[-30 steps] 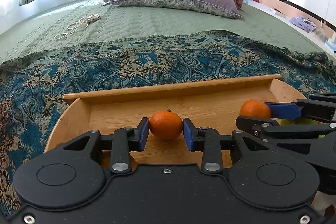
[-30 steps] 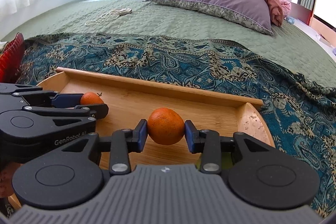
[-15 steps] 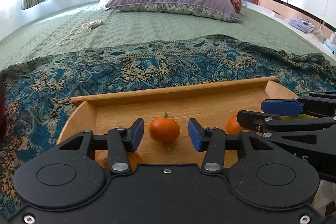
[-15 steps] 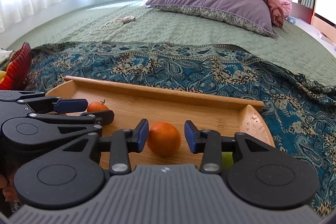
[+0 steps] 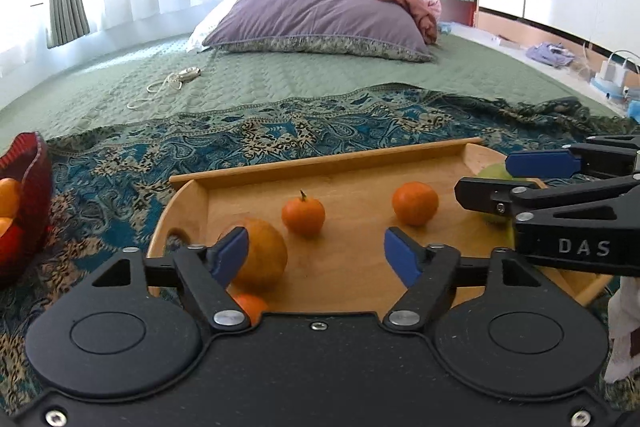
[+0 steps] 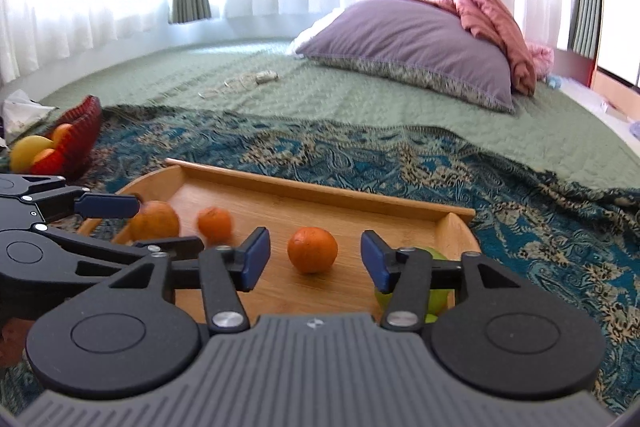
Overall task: Organize fruits
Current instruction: 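Open the left tool to set the tangerine down while the right tool releases the orange, then move the left tool to a dark red date while the right tool moves to the other date, then close the left tool on one date while the right tool closes on the other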
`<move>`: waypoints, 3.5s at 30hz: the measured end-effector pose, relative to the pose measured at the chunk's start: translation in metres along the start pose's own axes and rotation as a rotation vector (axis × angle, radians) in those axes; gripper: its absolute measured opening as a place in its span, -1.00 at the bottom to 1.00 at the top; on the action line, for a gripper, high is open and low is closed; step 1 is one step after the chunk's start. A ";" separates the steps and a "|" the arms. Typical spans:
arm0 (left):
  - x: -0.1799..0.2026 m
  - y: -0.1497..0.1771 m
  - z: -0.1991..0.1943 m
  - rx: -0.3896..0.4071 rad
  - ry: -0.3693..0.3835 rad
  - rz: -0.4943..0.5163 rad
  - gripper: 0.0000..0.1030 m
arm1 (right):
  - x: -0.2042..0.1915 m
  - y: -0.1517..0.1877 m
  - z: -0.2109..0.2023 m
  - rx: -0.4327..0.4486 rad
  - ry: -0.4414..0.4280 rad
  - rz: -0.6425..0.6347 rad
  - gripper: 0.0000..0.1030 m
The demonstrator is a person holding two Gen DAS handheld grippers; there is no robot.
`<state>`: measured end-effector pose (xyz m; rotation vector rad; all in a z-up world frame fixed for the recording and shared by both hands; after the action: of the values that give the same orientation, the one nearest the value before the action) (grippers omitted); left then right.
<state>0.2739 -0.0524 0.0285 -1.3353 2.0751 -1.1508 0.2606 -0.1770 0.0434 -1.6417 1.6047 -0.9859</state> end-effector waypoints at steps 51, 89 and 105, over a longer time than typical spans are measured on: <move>0.084 0.102 -0.064 -0.080 0.097 -0.013 0.29 | -0.019 0.132 -0.110 -0.014 -0.144 -0.134 0.40; 0.083 0.104 -0.061 -0.084 0.151 -0.100 -0.58 | -0.019 0.136 -0.094 -0.039 -0.120 -0.038 -0.39; 0.067 0.083 -0.066 -0.030 0.077 -0.104 -0.58 | -0.017 0.105 -0.099 0.030 -0.089 -0.019 -0.39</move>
<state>0.1522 -0.0678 0.0039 -1.4500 2.1057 -1.2373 0.1220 -0.1601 0.0036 -1.6600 1.5111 -0.9285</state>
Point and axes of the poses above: each gripper's, at about its wrist camera, not at the fingertips, and z roughly the way its jaws point, x to its right, y to its underside, the point moved 8 cm from there along z, roughly the way its jaws point, and after that the axes turned 13 degrees about y, right-handed, at the moved point
